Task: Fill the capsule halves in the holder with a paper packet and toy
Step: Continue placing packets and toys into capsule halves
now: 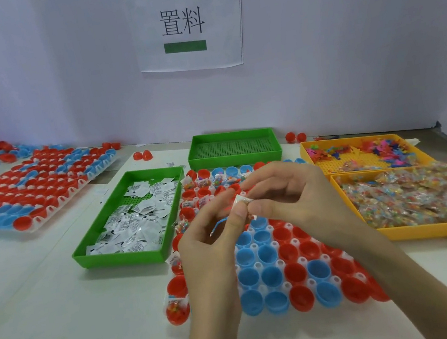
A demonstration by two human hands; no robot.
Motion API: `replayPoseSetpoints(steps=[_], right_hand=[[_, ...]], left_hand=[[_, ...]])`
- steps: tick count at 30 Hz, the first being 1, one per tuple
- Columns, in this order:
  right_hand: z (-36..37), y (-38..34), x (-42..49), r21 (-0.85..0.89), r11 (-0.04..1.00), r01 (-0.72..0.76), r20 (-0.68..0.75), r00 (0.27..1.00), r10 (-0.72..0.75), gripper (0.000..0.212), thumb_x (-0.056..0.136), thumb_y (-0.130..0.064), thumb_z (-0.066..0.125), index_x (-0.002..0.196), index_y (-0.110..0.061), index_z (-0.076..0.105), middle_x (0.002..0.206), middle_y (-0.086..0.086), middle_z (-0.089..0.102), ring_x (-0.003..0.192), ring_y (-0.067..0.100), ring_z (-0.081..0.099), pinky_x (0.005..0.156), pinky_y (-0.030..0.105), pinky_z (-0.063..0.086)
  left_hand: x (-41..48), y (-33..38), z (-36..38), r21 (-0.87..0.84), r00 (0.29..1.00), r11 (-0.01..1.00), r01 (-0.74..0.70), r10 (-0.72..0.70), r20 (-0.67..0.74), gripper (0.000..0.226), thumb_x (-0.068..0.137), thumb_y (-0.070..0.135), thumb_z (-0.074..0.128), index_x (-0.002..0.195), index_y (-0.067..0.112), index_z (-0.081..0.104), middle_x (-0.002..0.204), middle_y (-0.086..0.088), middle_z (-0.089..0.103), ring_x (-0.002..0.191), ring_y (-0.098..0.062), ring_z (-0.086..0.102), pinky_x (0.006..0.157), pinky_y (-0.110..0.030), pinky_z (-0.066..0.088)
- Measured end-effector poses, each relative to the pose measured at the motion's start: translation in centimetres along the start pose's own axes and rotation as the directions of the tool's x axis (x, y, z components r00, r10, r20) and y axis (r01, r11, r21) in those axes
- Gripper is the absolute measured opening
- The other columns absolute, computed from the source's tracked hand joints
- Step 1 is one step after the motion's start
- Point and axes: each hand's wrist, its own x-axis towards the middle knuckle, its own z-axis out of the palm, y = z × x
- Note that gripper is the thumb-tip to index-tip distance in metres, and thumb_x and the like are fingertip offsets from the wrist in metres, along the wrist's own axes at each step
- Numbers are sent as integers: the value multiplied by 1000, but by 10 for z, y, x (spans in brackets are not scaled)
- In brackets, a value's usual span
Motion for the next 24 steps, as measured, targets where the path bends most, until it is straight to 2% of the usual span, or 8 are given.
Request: replayPoseSetpoints(steps=[2,5,7,10,13,16,20,24], right_hand=[[0,0,-1,-2,1000,-11,10,1000,11,29,77,-13,79,104,-16,72,88,6,78,82,15,75,75,19,55],[-1,4,2,-92,996,15,14,1000,-14,21,88,-17,73,108,-22,73,90,-1,78,87,11,74,78,18,55],[-5,12,11,-251,968,11,-19,1000,-17,16,93,-16,70,107,-20,75,93,-5,77,90,8,72,83,21,56],[-11,28,23,-627,779,-15,13,999,30,13,88,-12,74,92,-23,79,86,-15,68,82,2,63,79,22,49],[-12,43,28,-787,617,6,126,980,151,7,86,-23,76,89,-29,79,89,-11,60,85,7,53,89,35,42],[-12,48,31,-829,559,3,159,960,229,5,87,-34,74,90,-35,77,89,-15,54,87,4,48,97,42,36],[-12,48,31,-796,606,19,172,965,195,5,85,-34,76,88,-37,75,86,-17,52,80,-8,46,94,38,35],[-12,48,28,-778,629,8,192,955,226,4,84,-34,77,87,-36,75,90,-16,54,83,-8,47,93,37,36]], left_hand=[[1,2,-3,24,998,1000,14,-16,66,21,71,35,76,90,27,81,89,-1,78,85,-13,74,73,-20,56],[2,3,-8,47,999,999,-28,29,-22,21,67,39,78,85,27,81,84,-1,78,78,-10,73,68,-17,54],[4,5,-12,-15,994,1000,-27,26,-102,27,62,41,80,83,25,81,82,-2,77,77,-11,72,68,-18,55],[8,8,-20,-114,986,993,-27,7,-165,23,59,36,81,79,25,82,78,0,76,72,-9,70,66,-17,54],[9,12,-25,-142,984,989,-43,17,-179,26,56,38,80,80,27,82,79,1,77,73,-7,71,66,-15,54],[10,14,-28,-156,983,986,-53,24,-184,27,55,39,80,79,26,82,79,2,77,73,-6,70,66,-14,54],[10,13,-30,-162,980,985,-53,21,-196,17,61,31,78,77,25,82,77,3,76,72,-6,69,66,-14,54],[9,15,-29,-163,981,986,-48,15,-196,16,62,31,78,77,25,82,77,3,76,72,-7,69,66,-14,53]])
